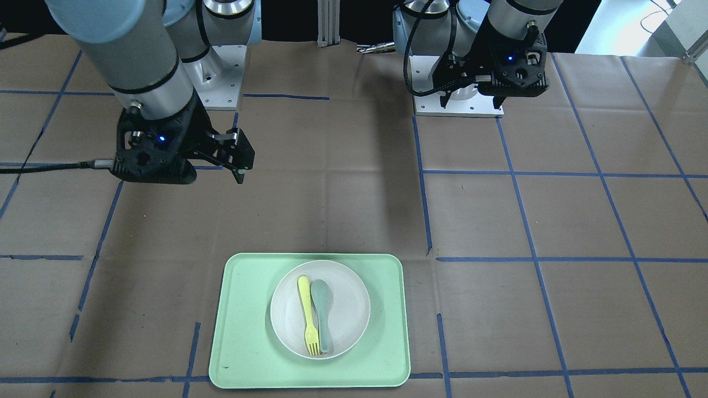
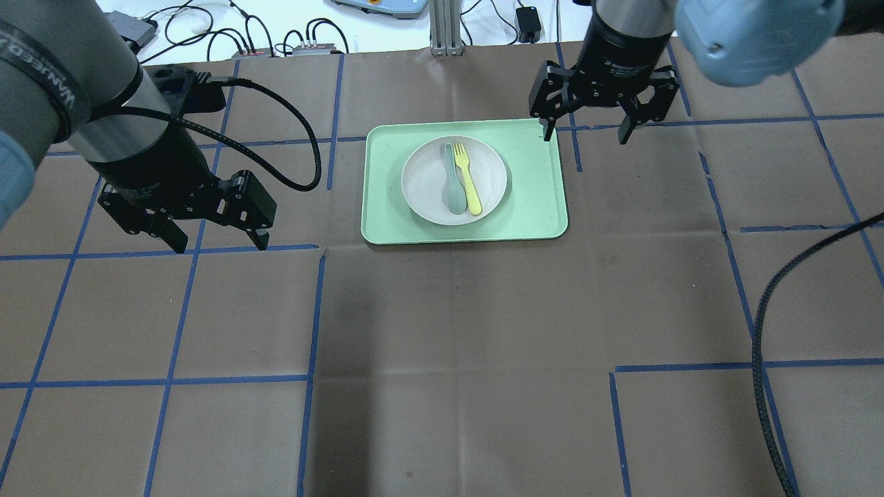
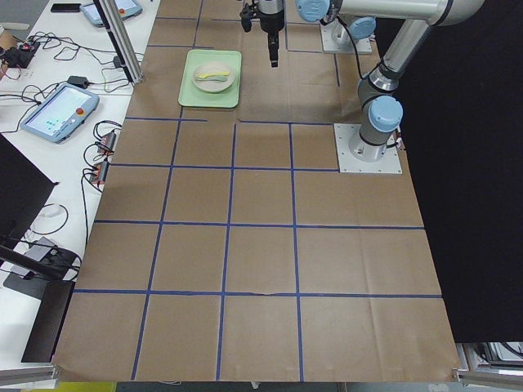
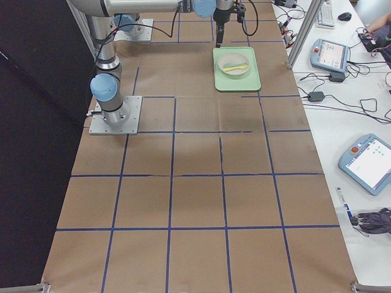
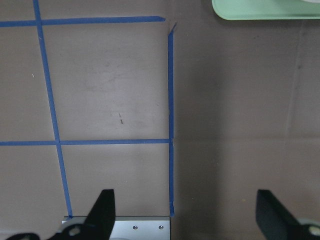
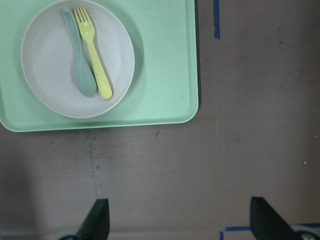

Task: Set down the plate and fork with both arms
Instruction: 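Lower the right gripper over the yellow fork on the plate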

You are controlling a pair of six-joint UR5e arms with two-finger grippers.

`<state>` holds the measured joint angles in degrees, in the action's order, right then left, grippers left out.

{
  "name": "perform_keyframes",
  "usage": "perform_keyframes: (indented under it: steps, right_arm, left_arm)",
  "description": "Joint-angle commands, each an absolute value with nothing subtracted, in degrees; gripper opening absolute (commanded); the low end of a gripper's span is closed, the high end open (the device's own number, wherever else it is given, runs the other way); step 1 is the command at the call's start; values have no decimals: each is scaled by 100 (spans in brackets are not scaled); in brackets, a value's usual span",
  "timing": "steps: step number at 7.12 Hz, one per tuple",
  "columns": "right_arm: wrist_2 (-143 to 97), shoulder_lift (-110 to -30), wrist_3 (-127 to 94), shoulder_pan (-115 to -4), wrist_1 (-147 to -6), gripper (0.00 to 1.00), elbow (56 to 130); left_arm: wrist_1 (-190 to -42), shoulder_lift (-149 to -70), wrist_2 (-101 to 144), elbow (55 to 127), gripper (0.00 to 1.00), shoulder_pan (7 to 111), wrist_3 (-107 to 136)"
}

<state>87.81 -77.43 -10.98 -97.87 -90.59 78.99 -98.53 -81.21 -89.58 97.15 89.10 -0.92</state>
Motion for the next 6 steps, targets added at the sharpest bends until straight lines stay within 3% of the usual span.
perform_keyframes:
  steps: [1,6]
  right_arm:
    - [8895,-6745,-1772,-10334,-9044,100,6886]
    - [8921,-5741,-1846,-10732,-9264,100,6785]
  left_arm:
    - [-9853,-7920,-9009,9809,100,8868,-79]
    - [-9844,-8057,-9000,9670,100,8807,-88]
